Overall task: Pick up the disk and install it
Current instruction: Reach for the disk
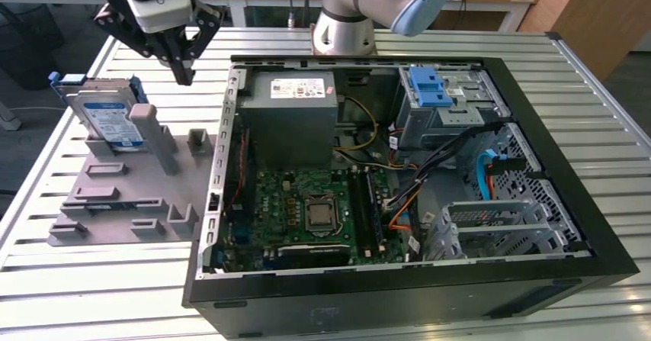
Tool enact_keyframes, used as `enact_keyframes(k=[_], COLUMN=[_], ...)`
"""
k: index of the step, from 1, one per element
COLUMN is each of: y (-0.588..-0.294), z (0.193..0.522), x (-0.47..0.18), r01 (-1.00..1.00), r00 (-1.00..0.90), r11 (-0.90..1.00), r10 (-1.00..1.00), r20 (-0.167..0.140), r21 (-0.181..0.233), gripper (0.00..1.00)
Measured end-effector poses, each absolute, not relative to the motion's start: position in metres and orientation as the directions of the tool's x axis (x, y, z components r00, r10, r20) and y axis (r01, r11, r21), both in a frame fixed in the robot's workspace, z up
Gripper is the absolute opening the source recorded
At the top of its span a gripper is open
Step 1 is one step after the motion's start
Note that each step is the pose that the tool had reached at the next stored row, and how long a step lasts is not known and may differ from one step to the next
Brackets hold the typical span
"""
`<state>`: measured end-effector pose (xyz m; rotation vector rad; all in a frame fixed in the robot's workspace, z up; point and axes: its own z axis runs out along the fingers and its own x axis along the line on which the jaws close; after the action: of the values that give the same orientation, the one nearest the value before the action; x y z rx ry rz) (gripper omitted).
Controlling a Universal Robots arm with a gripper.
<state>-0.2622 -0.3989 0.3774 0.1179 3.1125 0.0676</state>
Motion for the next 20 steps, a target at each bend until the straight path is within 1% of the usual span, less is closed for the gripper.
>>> enact_keyframes(k=[20], y=[-0.3989], z=[0.3765], x=[-0.2708], r01=[0.075], r00=[-0.997], r11=[0.996], r10=[0.076], r20=[-0.024], r21=[0.044], gripper=[0.11])
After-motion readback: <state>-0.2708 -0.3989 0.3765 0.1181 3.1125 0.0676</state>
